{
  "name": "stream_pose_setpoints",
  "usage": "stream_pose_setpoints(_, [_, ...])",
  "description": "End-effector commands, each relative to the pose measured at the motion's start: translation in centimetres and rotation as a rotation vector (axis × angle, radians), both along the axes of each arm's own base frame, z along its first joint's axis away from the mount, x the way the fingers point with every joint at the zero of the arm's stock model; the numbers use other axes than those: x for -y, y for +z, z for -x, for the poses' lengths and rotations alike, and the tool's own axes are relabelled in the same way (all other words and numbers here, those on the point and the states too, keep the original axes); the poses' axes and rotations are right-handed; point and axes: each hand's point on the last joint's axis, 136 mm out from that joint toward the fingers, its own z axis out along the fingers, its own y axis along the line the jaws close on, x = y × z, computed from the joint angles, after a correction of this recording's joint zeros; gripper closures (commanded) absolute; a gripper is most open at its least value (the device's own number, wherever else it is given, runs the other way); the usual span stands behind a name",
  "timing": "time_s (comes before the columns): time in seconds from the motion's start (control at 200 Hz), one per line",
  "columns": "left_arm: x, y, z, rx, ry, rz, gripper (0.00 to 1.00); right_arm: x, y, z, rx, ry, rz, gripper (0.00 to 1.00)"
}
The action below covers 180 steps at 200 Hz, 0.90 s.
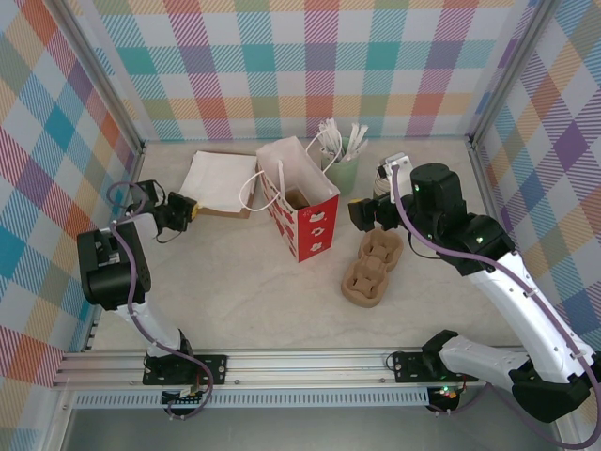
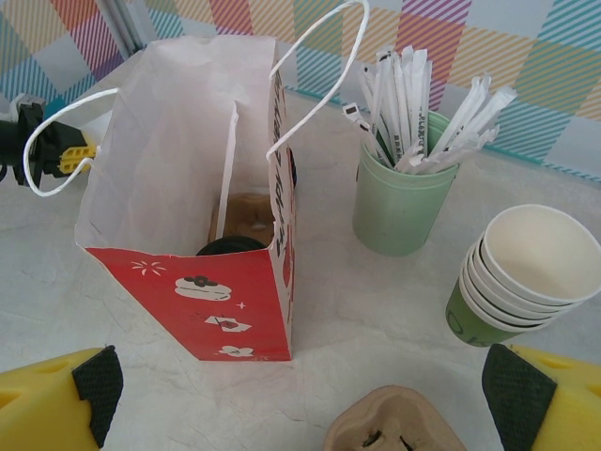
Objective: Pack the takeout coffee
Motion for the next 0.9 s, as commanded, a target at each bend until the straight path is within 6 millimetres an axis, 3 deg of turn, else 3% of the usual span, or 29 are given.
stream_pose_setpoints(0.0, [0.1,3.3,-0.3,0.07,-0.029,-0.053,0.93,0.3,-0.2,0.0,0.001,-0.012,0.002,0.0])
stream_pose_setpoints(0.25, [0.2,5.7,-0.5,0.111,-0.051,-0.074,1.0,0.3,-0.6,0.0,-0.002,-0.01,0.006,0.0])
stream_pose_setpoints(0.385, [0.7,9.0,-0.6,0.206,-0.112,-0.149,1.0,0.2,-0.5,0.1,0.01,0.001,-0.003,0.0])
stream_pose_setpoints(0.54, [2.4,15.8,0.3,0.406,-0.218,-0.307,1.0,-0.2,-0.1,0.4,0.026,0.037,-0.017,0.0])
stream_pose_setpoints(0.755, [5.7,26.8,3.8,0.709,-0.347,-0.477,1.0,-1.3,1.7,0.8,0.097,0.133,-0.014,0.0])
stream_pose_setpoints(0.895, [8.5,32.5,6.6,0.876,-0.442,-0.526,1.0,-3.1,3.6,1.8,0.184,0.298,0.023,0.0])
